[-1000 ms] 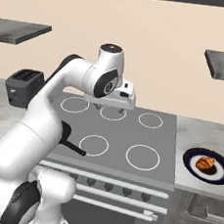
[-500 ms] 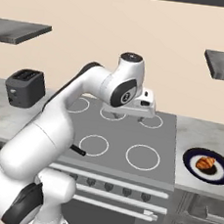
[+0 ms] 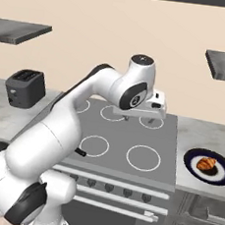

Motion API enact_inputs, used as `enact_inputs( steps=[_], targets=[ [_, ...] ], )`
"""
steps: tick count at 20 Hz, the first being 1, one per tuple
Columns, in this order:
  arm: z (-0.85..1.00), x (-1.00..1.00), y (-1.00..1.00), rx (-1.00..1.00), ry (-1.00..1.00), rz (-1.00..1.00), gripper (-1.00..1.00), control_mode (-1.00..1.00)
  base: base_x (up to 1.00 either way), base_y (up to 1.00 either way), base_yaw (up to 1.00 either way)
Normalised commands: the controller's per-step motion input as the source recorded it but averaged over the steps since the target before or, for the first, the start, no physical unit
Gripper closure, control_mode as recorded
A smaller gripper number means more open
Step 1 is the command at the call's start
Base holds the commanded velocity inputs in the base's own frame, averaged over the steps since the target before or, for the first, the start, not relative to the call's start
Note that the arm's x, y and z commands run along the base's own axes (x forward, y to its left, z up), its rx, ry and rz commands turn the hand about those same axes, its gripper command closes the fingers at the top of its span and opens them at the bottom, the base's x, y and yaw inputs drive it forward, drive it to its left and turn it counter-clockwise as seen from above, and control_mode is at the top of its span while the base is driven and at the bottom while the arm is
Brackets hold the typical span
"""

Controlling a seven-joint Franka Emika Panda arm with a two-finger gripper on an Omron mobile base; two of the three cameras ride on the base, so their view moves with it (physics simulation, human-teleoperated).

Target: Pick the croissant and place it on the pan. Then turn on the stove to warm the croissant.

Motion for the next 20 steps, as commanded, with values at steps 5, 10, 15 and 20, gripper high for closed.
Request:
enact_inputs(
  steps=[5,10,15,20],
  targets=[
    [0.70,0.03,-0.31,0.11,0.00,-0.01,-1.00,-1.00,0.00,0.00,0.00],
    [0.52,0.00,-0.25,0.02,0.01,-0.02,-1.00,-1.00,0.00,0.00,0.00],
    [0.32,-0.01,-0.19,0.00,0.05,-0.03,-1.00,-1.00,0.00,0.00,0.00],
    [-0.29,0.03,-0.48,-0.08,0.14,-0.01,-1.00,-1.00,0.00,0.00,0.00]
  ],
)
